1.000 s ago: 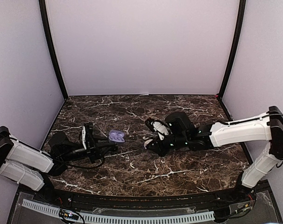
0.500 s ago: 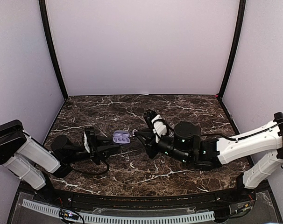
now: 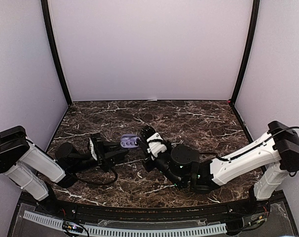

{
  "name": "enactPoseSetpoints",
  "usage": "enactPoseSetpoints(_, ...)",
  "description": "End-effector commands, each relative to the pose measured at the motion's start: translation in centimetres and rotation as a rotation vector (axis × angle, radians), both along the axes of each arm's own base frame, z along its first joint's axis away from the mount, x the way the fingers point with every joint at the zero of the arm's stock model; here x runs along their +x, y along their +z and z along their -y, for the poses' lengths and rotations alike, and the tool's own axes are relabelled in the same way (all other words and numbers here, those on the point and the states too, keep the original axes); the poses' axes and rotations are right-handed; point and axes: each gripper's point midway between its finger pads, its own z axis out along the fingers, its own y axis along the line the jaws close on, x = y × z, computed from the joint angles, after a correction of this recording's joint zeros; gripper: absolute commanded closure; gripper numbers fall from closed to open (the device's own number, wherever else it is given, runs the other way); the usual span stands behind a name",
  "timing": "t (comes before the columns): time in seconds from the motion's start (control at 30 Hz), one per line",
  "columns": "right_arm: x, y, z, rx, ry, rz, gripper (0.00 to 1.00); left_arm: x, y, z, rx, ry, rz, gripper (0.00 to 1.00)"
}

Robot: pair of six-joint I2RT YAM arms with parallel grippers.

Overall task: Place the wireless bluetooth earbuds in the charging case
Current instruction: Insert the left earbud into the left side groove of the charging case.

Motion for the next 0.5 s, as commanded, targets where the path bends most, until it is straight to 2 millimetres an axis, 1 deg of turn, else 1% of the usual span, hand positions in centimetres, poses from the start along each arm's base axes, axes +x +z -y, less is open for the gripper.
enactPoseSetpoints(0.0,-0.45,2.04,-0.77,0.032,-0.061,0.068,0.91,-0.25,2.67,-0.15,-0.075,0.011,0.089,0.98)
enactPoseSetpoints(0.17,-0.78,1.63,-1.49,0.013,-0.055,0.075,0.9,-0.42,2.42,-0.26,-0.068,0.01,0.088,0.98)
enactPoseSetpoints(0.47,-0.21,1.27,-1.71,-0.022,-0.099,0.083,0.89,-0.92,2.33,-0.24,-0.063,-0.013,0.094,0.99)
